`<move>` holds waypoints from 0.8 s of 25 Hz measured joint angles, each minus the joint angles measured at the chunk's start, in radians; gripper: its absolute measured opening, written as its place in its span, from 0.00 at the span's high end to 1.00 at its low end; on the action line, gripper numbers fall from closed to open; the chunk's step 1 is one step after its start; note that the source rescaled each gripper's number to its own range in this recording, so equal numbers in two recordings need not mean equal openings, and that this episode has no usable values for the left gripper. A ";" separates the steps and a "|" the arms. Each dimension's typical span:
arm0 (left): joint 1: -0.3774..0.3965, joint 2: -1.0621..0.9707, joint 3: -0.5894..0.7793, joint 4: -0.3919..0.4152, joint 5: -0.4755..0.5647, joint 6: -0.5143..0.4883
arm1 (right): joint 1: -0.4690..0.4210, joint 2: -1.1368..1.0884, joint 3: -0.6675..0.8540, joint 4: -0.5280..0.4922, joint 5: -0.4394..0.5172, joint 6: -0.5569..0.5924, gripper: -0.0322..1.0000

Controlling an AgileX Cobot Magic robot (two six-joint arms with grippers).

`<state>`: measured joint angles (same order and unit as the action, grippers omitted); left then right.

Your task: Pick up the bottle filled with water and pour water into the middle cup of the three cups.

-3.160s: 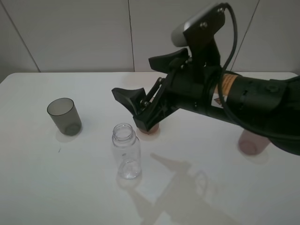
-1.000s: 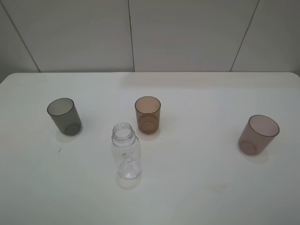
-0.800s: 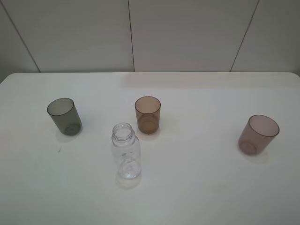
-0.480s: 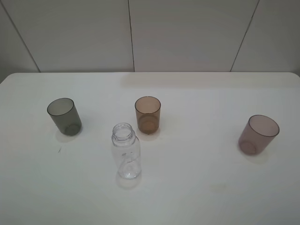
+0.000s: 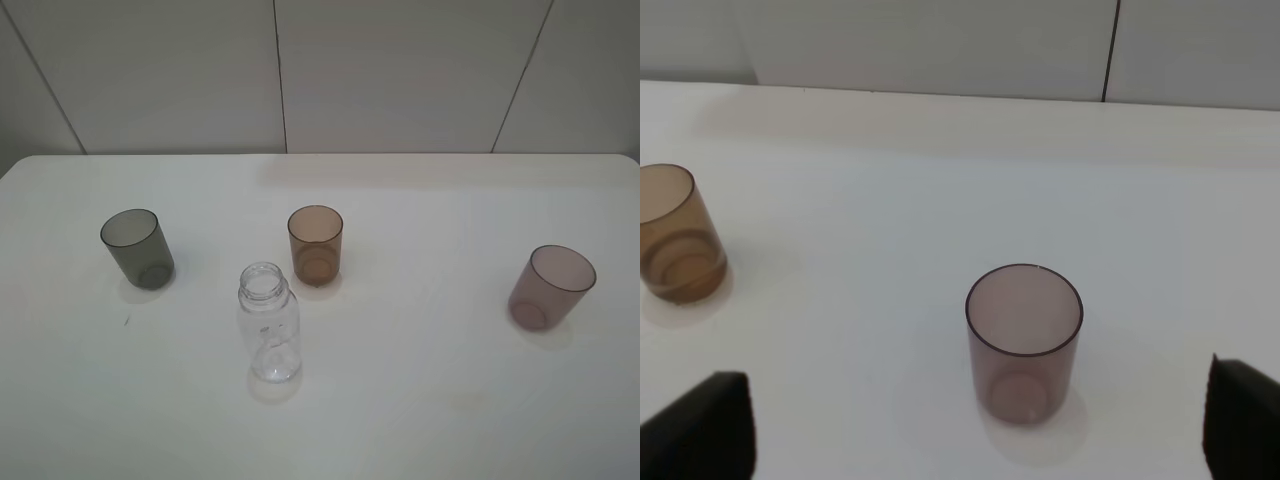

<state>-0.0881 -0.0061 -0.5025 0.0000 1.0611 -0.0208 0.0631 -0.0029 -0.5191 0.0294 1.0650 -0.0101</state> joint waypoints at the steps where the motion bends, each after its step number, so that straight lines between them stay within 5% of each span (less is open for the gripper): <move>1: 0.000 0.000 0.000 0.000 0.000 0.000 | 0.000 0.000 0.000 0.000 0.000 0.000 0.10; 12: 0.000 0.000 0.000 0.000 0.000 0.000 | -0.002 0.000 0.000 0.000 0.000 0.000 0.10; 20: 0.000 0.000 0.000 0.000 0.000 0.000 | -0.103 0.000 0.000 0.000 0.000 0.000 0.10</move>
<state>-0.0881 -0.0061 -0.5025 0.0000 1.0611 -0.0208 -0.0402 -0.0029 -0.5191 0.0294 1.0650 -0.0101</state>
